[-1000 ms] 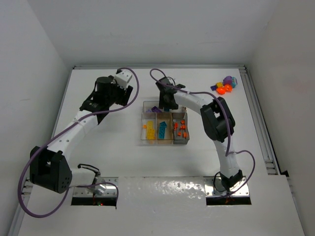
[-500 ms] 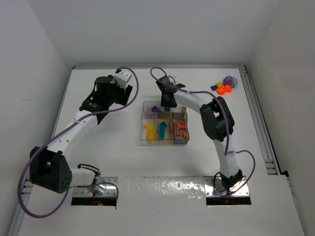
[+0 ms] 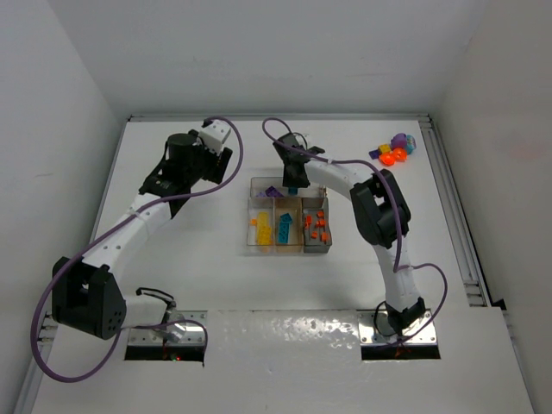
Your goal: Sort the legos into containers by color
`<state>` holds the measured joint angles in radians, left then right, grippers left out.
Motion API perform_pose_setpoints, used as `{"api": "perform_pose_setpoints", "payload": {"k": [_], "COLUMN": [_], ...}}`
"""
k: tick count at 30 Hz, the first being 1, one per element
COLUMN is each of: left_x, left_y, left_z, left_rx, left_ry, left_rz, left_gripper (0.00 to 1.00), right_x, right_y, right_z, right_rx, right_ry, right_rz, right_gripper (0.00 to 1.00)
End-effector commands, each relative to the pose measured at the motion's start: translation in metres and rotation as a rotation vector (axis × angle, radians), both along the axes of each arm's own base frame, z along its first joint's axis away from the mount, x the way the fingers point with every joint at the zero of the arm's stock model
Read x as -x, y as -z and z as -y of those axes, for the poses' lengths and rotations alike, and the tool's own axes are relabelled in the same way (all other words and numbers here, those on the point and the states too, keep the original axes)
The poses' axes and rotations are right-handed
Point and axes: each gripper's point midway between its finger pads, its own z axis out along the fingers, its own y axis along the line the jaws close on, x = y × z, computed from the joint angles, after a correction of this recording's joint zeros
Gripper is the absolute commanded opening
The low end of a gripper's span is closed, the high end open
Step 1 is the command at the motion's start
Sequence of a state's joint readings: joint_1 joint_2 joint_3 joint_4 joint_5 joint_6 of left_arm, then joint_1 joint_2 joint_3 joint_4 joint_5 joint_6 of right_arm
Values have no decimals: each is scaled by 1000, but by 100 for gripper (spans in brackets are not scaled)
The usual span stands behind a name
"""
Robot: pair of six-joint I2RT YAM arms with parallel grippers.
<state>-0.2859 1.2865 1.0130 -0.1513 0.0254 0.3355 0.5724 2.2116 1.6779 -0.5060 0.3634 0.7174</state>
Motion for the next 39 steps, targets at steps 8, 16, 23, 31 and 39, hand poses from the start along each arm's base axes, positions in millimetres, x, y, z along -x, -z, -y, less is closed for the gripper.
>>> {"api": "perform_pose_setpoints", "payload": {"k": [8,16,23,31,39], "left_x": [-6,-6,-4,-3,5], "left_y": [-33,-34,-32,-32,-29], "left_z": [-4,-3,1,5,19], "left_rx": [16,11,22,35,23], "left_ry": [-4,8,26,48,156], "left_rz": [116,119,113,109,91], "left_gripper": [0,0,0,0,0], "right_x": [-11,23,91,138,123], "right_y": [-90,-121,-101,-69,-87], "right_z": [-3,-25,-27,-41,-46], "right_rx": [-57,-203,-222,-217,-189], "right_ry": [-69,-281,-497,-644,-672], "right_rz": [188,187,140,10,71], "right_gripper": [0,0,0,4,66]}}
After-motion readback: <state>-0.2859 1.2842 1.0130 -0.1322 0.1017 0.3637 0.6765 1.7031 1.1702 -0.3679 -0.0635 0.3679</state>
